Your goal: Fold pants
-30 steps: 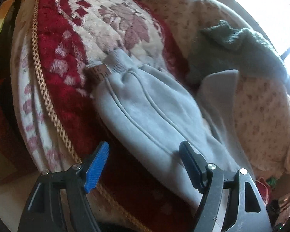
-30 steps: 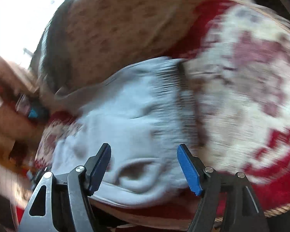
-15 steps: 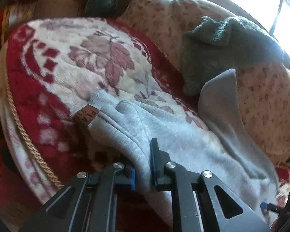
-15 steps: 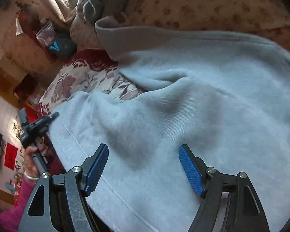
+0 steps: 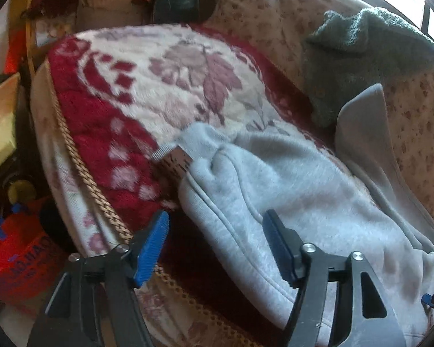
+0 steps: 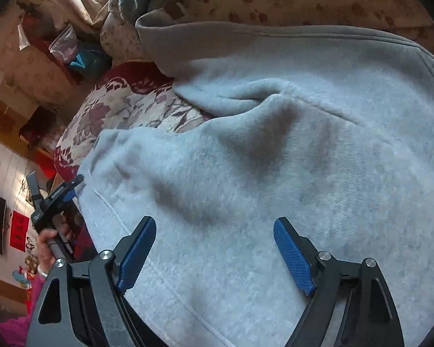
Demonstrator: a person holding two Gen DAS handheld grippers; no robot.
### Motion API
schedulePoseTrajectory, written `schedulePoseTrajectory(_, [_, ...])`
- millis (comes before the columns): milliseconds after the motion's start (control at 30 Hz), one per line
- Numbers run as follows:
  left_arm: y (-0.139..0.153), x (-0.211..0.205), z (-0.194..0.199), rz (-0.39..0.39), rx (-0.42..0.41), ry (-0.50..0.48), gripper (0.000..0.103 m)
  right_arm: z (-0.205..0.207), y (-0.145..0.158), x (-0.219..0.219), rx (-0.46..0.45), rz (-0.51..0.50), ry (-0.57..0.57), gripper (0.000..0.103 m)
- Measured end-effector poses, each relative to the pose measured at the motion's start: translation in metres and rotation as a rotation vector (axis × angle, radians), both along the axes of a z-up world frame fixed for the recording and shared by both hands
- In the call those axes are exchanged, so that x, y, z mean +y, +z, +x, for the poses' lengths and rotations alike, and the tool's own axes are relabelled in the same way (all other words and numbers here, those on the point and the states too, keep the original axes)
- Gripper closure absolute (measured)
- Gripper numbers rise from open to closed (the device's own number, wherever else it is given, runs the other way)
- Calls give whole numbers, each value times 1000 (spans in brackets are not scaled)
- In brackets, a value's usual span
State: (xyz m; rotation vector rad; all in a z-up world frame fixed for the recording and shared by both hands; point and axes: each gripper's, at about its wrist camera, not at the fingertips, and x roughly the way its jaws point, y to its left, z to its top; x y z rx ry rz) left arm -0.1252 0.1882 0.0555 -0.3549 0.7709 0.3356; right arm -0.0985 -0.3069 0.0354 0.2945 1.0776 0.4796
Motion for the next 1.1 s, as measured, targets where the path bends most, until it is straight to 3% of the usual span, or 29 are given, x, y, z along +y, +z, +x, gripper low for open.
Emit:
schedulePoseTrajectory(233, [14,-13,6,-9,-20,3,26,-7,7,-11,-11,7,3,14])
schedulePoseTrajectory(500, [31,-62,34,4,-32,-109,18,1,22,-22,-59,-37,-14,12])
schedulePoseTrajectory(733, [40,-111,83,-53,-29,-266,10,31,48,-41,-161,-192,-18,10])
schedulePoseTrajectory(933, [48,-147,136,-64,-7,-366,10,76,69,-70,-247,-328,3,9])
schedulePoseTrajectory(1100, [57,-163,186,-46,-3,-404,10,127,66,-101,-237,-422,19,9])
